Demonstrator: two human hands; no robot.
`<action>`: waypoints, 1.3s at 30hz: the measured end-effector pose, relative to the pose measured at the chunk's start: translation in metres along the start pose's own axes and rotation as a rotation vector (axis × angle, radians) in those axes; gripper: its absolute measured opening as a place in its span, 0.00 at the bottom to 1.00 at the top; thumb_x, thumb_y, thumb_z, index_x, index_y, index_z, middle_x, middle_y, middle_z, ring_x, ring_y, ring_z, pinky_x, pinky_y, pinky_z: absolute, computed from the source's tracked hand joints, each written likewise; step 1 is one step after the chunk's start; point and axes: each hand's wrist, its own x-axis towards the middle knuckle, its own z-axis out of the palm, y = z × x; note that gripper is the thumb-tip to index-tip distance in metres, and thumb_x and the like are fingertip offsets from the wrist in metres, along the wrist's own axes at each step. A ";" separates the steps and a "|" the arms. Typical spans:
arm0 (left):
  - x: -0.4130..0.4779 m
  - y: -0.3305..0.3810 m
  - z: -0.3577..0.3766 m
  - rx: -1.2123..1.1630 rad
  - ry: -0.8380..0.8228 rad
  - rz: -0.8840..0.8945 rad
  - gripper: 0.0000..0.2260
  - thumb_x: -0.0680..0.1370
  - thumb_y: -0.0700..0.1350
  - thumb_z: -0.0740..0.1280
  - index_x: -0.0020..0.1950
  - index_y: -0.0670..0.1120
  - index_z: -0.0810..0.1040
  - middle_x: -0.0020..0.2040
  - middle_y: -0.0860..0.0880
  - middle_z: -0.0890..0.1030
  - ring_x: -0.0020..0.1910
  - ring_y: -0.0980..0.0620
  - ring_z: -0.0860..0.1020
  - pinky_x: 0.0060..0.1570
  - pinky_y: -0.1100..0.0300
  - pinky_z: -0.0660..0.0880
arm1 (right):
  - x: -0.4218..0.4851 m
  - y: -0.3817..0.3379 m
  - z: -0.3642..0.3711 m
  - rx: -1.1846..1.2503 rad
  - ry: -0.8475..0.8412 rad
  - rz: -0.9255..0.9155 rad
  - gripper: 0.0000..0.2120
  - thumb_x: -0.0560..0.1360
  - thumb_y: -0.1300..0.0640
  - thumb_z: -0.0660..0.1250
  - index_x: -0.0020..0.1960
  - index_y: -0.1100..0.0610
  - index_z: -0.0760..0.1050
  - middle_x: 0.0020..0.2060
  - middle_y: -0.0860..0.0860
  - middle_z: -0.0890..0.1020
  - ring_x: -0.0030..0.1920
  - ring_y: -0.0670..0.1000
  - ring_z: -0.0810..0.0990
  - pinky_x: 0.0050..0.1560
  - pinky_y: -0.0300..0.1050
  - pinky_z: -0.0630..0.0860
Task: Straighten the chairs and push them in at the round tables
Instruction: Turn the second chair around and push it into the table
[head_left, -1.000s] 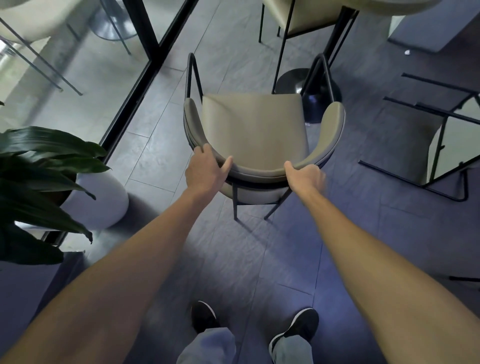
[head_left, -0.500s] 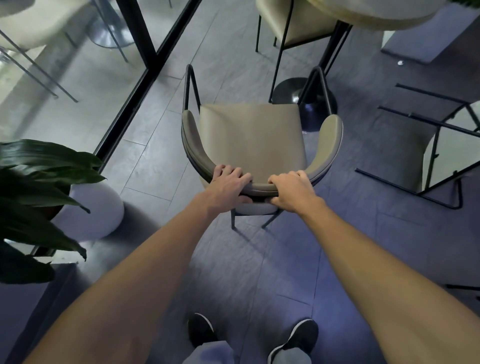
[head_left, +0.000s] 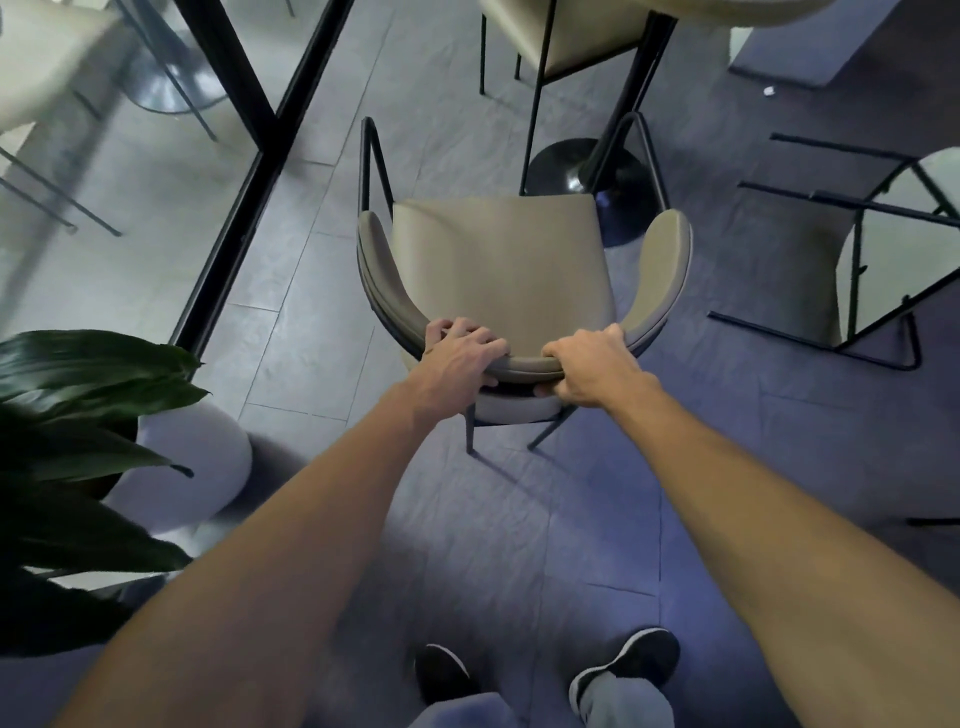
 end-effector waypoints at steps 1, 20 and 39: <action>0.000 -0.005 -0.001 0.005 -0.011 0.011 0.11 0.77 0.49 0.68 0.59 0.54 0.75 0.57 0.56 0.76 0.65 0.50 0.69 0.60 0.50 0.53 | 0.001 -0.005 -0.002 0.013 -0.003 0.019 0.17 0.73 0.37 0.67 0.53 0.47 0.76 0.50 0.50 0.83 0.54 0.56 0.80 0.55 0.55 0.65; 0.070 -0.144 -0.064 0.221 -0.248 0.083 0.17 0.76 0.49 0.68 0.65 0.57 0.73 0.60 0.54 0.76 0.61 0.48 0.70 0.65 0.50 0.55 | 0.100 -0.063 -0.046 0.131 0.161 0.033 0.23 0.72 0.34 0.67 0.54 0.52 0.79 0.50 0.55 0.83 0.53 0.60 0.81 0.44 0.48 0.67; 0.079 -0.162 -0.070 0.244 -0.238 0.288 0.17 0.75 0.43 0.66 0.63 0.54 0.74 0.59 0.55 0.80 0.62 0.46 0.70 0.64 0.46 0.60 | 0.101 -0.073 -0.048 0.223 0.124 0.123 0.19 0.71 0.33 0.64 0.53 0.43 0.79 0.47 0.50 0.84 0.50 0.58 0.81 0.44 0.48 0.66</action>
